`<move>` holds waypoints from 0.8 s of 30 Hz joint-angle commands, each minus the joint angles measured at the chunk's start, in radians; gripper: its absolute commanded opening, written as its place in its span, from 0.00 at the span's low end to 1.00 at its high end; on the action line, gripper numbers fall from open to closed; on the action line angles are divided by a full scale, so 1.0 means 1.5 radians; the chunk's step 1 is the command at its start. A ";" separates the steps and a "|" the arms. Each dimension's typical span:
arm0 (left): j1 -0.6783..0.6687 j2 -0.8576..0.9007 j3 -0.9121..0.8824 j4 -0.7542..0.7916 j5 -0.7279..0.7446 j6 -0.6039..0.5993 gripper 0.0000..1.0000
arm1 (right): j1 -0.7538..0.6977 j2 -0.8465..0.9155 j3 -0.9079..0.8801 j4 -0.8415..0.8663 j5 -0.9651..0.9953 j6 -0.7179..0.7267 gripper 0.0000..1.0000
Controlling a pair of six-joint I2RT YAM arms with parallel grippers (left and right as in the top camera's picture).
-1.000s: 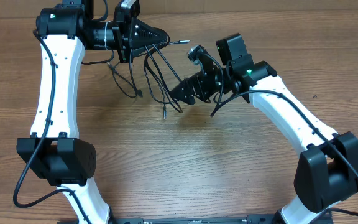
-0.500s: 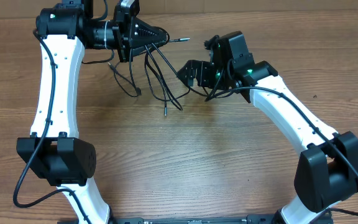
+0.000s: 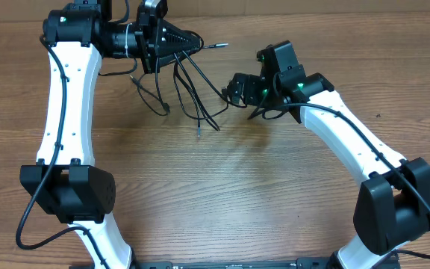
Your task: Untangle cables
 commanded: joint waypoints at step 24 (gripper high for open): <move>-0.008 -0.167 0.011 0.420 0.026 -0.389 0.04 | 0.125 0.108 -0.003 0.007 -0.110 -0.134 1.00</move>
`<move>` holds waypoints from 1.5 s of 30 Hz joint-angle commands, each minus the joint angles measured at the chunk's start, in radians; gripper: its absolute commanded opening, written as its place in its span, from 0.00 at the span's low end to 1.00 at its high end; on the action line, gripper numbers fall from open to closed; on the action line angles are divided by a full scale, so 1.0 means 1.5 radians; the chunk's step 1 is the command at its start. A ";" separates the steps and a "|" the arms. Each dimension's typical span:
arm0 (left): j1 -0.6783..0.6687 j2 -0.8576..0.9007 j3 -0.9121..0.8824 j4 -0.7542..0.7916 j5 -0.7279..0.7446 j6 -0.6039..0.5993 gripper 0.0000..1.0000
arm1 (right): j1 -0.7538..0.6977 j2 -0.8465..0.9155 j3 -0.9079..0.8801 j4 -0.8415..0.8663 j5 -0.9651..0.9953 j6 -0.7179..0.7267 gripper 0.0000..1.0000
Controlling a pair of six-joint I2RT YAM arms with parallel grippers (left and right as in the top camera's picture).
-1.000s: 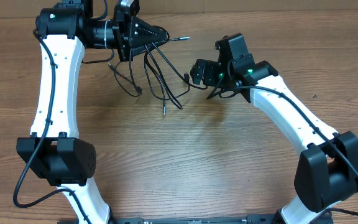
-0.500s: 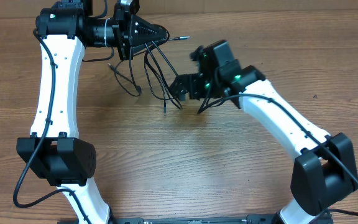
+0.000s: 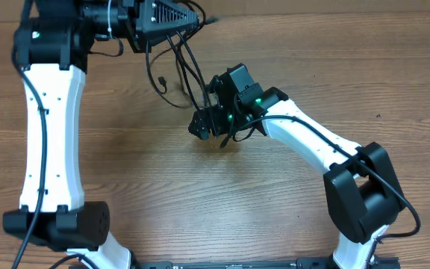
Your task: Untangle cables
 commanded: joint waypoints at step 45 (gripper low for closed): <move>0.073 0.066 0.010 0.250 -0.088 -0.025 0.04 | -0.320 0.039 -0.002 -0.232 -0.417 -0.532 1.00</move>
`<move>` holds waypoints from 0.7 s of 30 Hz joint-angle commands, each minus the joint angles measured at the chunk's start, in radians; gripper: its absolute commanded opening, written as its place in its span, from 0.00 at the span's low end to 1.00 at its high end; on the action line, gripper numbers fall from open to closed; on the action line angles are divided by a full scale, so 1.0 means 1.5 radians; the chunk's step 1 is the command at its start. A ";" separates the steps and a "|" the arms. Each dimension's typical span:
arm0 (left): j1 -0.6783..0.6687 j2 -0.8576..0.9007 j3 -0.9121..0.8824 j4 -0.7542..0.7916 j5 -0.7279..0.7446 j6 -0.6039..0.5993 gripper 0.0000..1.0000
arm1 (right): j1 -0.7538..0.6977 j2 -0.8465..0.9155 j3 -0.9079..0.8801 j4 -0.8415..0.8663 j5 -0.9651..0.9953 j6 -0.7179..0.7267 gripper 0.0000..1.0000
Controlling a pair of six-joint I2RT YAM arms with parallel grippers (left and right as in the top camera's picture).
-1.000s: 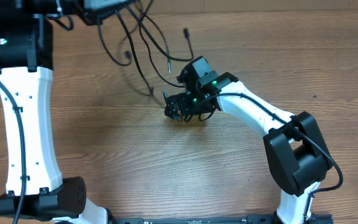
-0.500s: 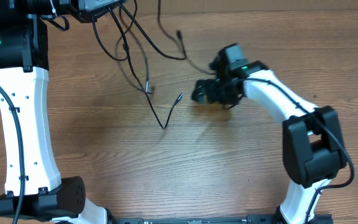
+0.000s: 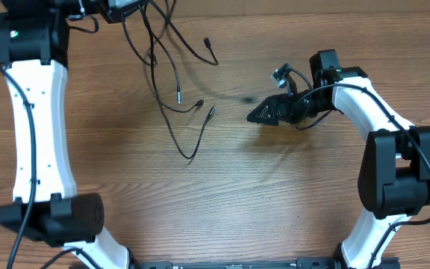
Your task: Untangle cables
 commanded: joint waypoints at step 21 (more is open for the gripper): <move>-0.247 0.075 -0.038 -0.756 -1.077 0.412 1.00 | -0.030 0.005 -0.001 0.052 -0.021 0.055 1.00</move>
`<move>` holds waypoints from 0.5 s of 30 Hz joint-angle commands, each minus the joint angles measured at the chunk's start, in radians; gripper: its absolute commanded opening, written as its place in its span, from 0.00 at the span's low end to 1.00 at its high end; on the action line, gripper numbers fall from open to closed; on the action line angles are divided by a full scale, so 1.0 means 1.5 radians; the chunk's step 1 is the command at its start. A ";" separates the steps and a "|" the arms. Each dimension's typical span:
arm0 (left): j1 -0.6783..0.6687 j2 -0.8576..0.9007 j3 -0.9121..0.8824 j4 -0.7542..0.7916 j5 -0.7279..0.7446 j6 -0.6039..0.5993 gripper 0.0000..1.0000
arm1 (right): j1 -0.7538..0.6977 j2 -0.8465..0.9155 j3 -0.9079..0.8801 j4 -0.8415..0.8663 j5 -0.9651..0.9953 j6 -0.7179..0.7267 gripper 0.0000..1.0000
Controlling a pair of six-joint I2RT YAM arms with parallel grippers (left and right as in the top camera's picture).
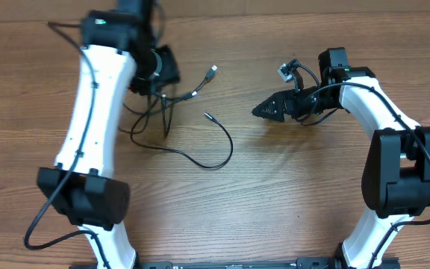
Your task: Untangle cables
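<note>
A tangle of thin black cables (152, 113) lies on the wooden table at the back left. My left gripper (159, 87) points down onto the knot. Its fingers are mostly hidden under the wrist, but the strands gather at its tip, so it looks shut on them. One long strand (221, 160) curves out to the right and ends in a plug (207, 116). Another strand ends in a silver connector (213, 71). My right gripper (260, 112) points left, shut and holding nothing, a short way right of the loose ends.
The wooden table (290, 194) carries nothing else. The left arm's white links (88, 127) stretch from the front base to the back left, and the right arm (379, 112) arches along the right side.
The left gripper has come down and to the right from the top edge. The cables that hung from it now lie on the table, one strand spread to the right. The right gripper has barely moved.
The left gripper held the bundle at the back while the right gripper stood at its right edge. Then the right gripper was among the hanging strands. Later it was off to the right with the bundle at the top left. Now the cables rest on the table, partly spread.
</note>
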 commanded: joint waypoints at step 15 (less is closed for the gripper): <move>-0.006 -0.007 -0.035 -0.007 -0.193 0.007 1.00 | 0.002 0.005 0.000 -0.004 0.128 0.121 1.00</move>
